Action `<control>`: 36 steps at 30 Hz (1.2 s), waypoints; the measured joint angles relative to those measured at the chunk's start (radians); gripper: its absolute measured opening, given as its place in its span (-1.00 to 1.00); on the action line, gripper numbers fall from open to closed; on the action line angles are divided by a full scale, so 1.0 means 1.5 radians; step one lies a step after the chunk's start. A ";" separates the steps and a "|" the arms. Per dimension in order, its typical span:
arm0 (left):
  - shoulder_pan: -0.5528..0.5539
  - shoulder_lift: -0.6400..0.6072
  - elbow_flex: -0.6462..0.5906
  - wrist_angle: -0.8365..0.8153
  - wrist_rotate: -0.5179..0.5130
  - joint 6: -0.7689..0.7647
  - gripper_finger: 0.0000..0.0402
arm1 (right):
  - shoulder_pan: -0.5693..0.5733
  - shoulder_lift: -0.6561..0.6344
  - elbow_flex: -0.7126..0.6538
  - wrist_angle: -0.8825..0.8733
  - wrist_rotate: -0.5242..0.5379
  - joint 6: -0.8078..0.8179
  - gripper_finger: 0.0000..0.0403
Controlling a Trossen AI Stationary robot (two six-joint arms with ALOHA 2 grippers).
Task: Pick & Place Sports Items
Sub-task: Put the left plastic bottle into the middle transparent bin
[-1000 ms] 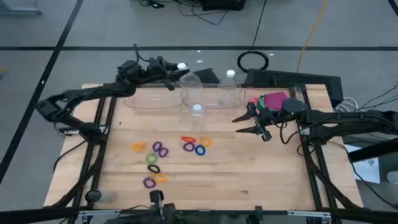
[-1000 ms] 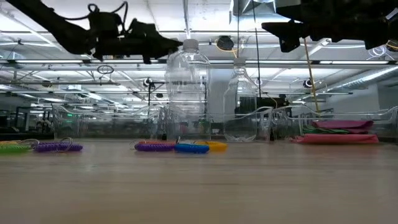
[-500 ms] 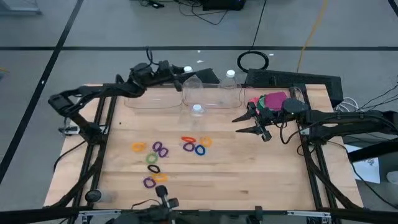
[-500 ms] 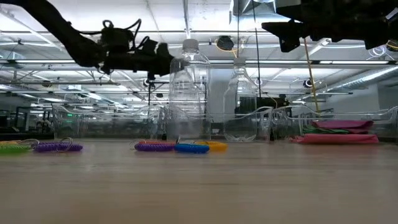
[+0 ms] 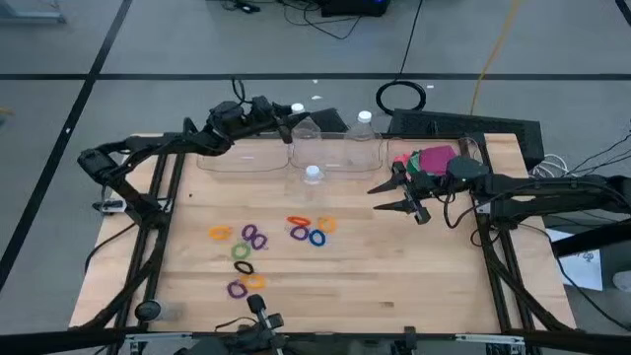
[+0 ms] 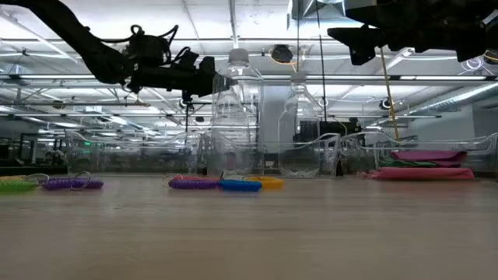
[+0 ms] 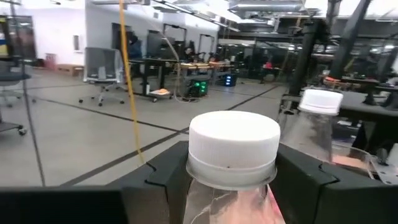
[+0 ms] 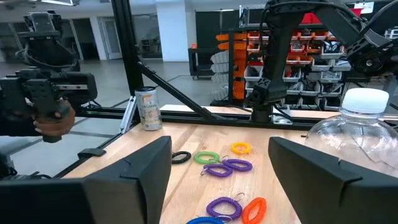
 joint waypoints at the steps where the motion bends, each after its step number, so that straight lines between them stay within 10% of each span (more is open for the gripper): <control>1: -0.002 0.000 0.000 -0.003 -0.006 0.001 -0.29 | 0.000 0.000 0.000 0.000 0.000 0.000 -0.03; 36: -0.012 -0.030 -0.002 0.010 -0.005 -0.004 0.43 | 0.000 0.000 0.000 0.000 0.000 0.005 -0.03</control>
